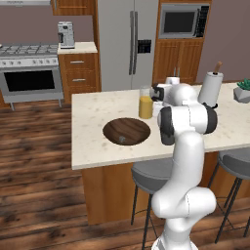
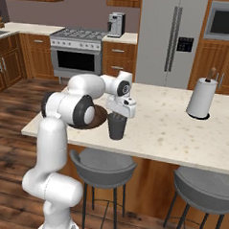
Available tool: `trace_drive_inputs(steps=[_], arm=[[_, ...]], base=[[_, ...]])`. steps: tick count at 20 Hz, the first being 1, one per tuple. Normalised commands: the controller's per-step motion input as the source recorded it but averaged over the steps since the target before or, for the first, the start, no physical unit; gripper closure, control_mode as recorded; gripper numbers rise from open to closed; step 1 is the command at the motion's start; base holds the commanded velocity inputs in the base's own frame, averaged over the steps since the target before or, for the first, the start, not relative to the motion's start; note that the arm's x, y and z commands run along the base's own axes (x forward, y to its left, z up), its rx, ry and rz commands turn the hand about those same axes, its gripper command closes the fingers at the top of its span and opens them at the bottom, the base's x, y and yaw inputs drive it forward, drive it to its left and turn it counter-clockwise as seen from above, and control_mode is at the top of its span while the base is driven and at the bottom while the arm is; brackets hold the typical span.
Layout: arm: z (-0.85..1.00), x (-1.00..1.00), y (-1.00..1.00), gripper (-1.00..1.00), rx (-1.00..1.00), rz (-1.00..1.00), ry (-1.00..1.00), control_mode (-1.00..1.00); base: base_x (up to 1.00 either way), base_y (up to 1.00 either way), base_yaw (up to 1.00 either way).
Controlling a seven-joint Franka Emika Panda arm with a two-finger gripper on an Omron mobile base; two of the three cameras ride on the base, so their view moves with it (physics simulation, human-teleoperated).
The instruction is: There are two ice cubes in the ice bowl. Place both ice cubes in the glass cup.
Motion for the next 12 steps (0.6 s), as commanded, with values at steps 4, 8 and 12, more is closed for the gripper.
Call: trace_drive_inputs(steps=[4, 8, 12], arm=[[0.25, 0.0, 0.0, -1.0, 0.0, 0.0, -0.05, -1.0], [0.88, -0.03, 0.0, -1.0, 0.0, -0.02, -0.14, -1.0], [1.0, -0.06, 0.0, -1.0, 0.0, -0.05, -0.18, -1.0]], base=[[0.0, 0.0, 0.0], [0.0, 0.0, 0.0], [0.0, 0.0, 0.0]])
